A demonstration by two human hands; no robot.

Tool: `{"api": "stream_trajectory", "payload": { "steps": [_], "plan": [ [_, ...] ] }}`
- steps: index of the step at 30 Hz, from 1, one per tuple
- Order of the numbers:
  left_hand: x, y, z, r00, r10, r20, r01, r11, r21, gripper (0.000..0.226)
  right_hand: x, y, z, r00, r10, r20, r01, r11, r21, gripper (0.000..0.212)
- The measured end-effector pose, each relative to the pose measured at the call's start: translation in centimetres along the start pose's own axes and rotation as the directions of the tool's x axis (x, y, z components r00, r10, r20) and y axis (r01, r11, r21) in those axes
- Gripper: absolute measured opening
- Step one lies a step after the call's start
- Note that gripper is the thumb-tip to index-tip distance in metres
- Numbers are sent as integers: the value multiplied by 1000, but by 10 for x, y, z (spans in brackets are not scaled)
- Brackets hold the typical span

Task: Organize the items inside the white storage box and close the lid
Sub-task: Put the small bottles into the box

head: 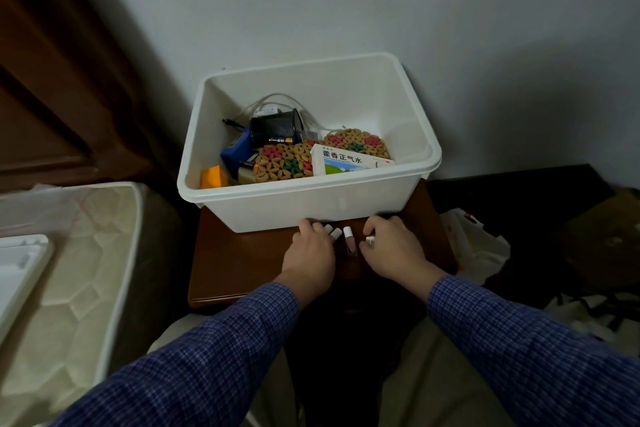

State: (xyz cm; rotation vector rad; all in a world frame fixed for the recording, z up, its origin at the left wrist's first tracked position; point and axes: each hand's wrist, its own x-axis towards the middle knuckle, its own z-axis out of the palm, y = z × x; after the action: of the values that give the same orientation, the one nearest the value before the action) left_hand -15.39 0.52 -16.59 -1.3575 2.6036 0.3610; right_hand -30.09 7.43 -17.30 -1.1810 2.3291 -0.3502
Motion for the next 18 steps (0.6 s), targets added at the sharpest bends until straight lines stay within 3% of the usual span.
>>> {"api": "stream_trajectory", "payload": {
  "steps": [3, 7, 8, 10, 12, 14, 16, 18],
  "plan": [
    [2, 2, 0, 999, 36, 40, -39, 995, 88, 42, -1, -2, -1, 999, -7, 33, 8, 1000, -28, 28],
    [1, -5, 1, 990, 112, 89, -120, 988, 97, 39, 1, -3, -4, 995, 37, 92, -47, 993, 105, 47],
    [1, -8, 0, 988, 139, 72, -142, 989, 44, 38, 1, -2, -4, 992, 43, 115, -62, 984, 169, 40],
    [1, -15, -4, 993, 113, 19, -105, 961, -256, 36, -1, 0, -4, 990, 40, 136, -85, 936, 342, 13],
    [2, -19, -8, 997, 29, 66, 18, 785, -619, 35, -3, 1, -5, 986, 72, 148, -139, 842, 521, 9],
    [1, -19, -10, 967, -55, 249, 244, 485, -840, 27, -4, -1, -5, 982, 115, 149, -182, 772, 609, 13],
    [-1, -20, -14, 883, -83, 461, 468, 83, -880, 22, -5, -6, -5, 985, 114, 128, -166, 825, 541, 19],
    [-5, -22, -18, 838, 17, 546, 539, -182, -822, 20, -5, -14, -1, 991, 82, 108, -114, 932, 343, 34]
  ]
}}
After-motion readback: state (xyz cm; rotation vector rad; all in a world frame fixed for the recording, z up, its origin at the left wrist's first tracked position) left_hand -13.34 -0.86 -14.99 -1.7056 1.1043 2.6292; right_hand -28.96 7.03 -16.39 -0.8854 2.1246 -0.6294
